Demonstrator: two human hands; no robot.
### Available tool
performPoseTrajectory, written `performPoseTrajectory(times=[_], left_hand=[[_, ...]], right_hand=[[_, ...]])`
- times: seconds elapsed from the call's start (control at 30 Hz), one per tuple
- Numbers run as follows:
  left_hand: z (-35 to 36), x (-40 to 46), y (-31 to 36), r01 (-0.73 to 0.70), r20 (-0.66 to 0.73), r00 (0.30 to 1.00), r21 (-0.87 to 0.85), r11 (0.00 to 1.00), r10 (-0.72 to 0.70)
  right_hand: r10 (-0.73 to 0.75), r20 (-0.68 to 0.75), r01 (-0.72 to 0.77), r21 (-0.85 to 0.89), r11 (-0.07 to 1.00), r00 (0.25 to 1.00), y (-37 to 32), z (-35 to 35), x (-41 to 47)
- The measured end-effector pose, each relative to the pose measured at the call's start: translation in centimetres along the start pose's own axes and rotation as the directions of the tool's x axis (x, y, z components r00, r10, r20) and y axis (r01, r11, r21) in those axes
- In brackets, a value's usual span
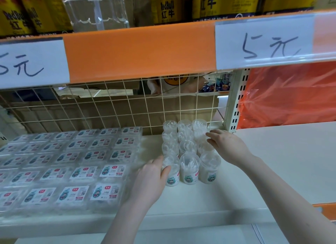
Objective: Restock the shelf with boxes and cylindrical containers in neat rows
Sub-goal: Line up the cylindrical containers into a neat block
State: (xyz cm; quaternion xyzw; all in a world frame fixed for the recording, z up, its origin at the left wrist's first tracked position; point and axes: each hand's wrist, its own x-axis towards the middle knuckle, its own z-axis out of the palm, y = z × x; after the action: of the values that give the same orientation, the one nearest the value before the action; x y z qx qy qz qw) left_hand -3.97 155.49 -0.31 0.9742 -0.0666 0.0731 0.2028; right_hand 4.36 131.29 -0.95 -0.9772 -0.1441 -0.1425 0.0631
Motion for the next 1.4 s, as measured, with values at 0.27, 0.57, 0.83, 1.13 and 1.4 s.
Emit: performPoseTrajectory(times=[0.27, 0.57, 0.83, 1.13, 1.4], left_hand=[[0.0, -0.4, -1.2, -0.131, -0.033, 0.991, 0.019, 0.991, 0.131], [0.4, -0.2, -1.4, -0.188, -0.042, 0.981, 0.044, 0.981, 0.190], [0.3, -0.3, -1.1, -0.175, -0.045, 0.983, 0.061, 0.983, 0.178], [0.4, -0.4, -0.9, -0.148, -0.045, 0.988, 0.037, 0.988, 0.149], [0.9, -0.8, -0.2, -0.094, -0.062, 0.994, 0.026, 0.995, 0.095]], right_hand=[[-0.088, -0.172, 0.109, 0.119, 0.987, 0.981, -0.2, -1.4, -3.4], [-0.208, -0.159, 0.230, 0.129, 0.965, 0.965, -0.9, -1.4, -5.6], [-0.238, -0.219, 0.253, 0.042, 0.967, 0.946, -0.8, -1.2, -5.1], [-0.183, -0.119, 0.195, 0.097, 0.976, 0.976, -0.5, -0.7, -5.8], [-0.148, -0.298, 0.174, 0.062, 0.983, 0.943, -1.6, 1.0, -6.3]])
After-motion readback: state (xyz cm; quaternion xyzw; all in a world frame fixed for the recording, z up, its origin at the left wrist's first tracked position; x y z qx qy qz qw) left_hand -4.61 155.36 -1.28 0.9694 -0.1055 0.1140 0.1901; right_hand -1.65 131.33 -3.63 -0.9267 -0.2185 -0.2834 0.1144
